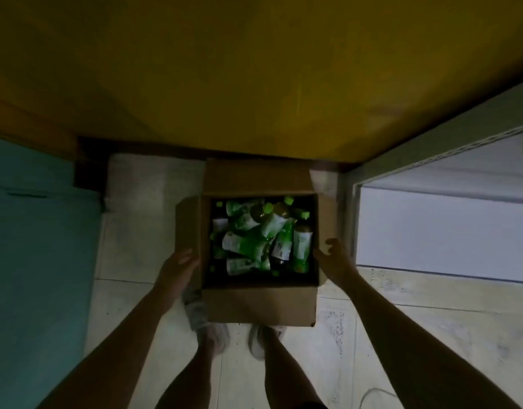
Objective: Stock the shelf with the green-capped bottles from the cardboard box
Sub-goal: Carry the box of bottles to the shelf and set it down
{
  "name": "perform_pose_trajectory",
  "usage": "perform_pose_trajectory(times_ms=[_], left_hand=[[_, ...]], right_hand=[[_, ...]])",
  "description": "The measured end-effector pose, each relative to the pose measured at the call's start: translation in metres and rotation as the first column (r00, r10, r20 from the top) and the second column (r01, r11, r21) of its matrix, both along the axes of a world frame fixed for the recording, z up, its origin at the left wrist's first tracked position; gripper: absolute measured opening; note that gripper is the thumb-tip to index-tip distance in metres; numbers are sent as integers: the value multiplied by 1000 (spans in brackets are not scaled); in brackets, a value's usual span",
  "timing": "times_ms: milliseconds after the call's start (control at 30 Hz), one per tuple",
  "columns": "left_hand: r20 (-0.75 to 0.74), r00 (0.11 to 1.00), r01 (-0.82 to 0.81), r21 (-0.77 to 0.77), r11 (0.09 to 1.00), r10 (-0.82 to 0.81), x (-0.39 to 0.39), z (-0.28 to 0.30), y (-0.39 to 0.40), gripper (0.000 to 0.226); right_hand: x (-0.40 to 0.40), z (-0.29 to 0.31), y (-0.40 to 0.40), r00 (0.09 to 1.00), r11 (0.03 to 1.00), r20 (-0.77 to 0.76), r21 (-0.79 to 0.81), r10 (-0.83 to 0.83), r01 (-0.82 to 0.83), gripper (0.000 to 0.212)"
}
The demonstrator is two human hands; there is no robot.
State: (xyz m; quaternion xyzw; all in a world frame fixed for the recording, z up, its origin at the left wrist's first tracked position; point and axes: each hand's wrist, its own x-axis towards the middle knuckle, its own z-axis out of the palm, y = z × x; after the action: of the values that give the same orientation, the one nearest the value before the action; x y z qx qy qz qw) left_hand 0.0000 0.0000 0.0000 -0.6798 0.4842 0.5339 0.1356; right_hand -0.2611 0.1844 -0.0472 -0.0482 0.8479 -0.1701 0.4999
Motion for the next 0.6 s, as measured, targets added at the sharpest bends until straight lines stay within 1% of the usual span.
perform_pose_trajectory(times_ms=[67,100,200,233,267,333,367,400,500,600], left_hand=[[57,998,41,-64,997,-38,5,-61,-4,35],[104,993,72,-71,995,-65,7,-92,-9,36],[179,979,111,-50,993,-101,9,-171,-21,68],[175,981,97,-54,994,-86,11,-196,-26,74],[152,987,69,-61,996,-59,9,-213,-31,81],[125,992,28,-102,994,-15,4,-244,-39,90],[134,991,42,-136,990,-24,1,-253,-41,88],[163,985,79,-168,983,-51,-2,-259,-42,80],[278,947,225,-220,949,-160,-2,-266,-46,41],[253,938,289,-192,938,-237,2,-262,-51,24]], right_hand=[[-3,-55,2,999,999,-18,33,33,-33,68],[-6,-77,1,999,998,-22,47,33,-32,75],[-12,-142,5,995,996,-58,53,78,-75,83],[-15,-158,6,998,999,-44,20,45,-44,86],[-19,-174,8,999,1000,-21,-11,-24,24,88],[-24,-197,12,996,995,14,-39,-94,94,86],[-24,-203,12,996,995,15,-45,-84,84,83],[-25,-211,14,998,996,10,-68,-61,62,77],[-27,-217,14,996,997,54,-30,-65,67,53],[-29,-209,13,989,995,109,4,-98,98,41]])
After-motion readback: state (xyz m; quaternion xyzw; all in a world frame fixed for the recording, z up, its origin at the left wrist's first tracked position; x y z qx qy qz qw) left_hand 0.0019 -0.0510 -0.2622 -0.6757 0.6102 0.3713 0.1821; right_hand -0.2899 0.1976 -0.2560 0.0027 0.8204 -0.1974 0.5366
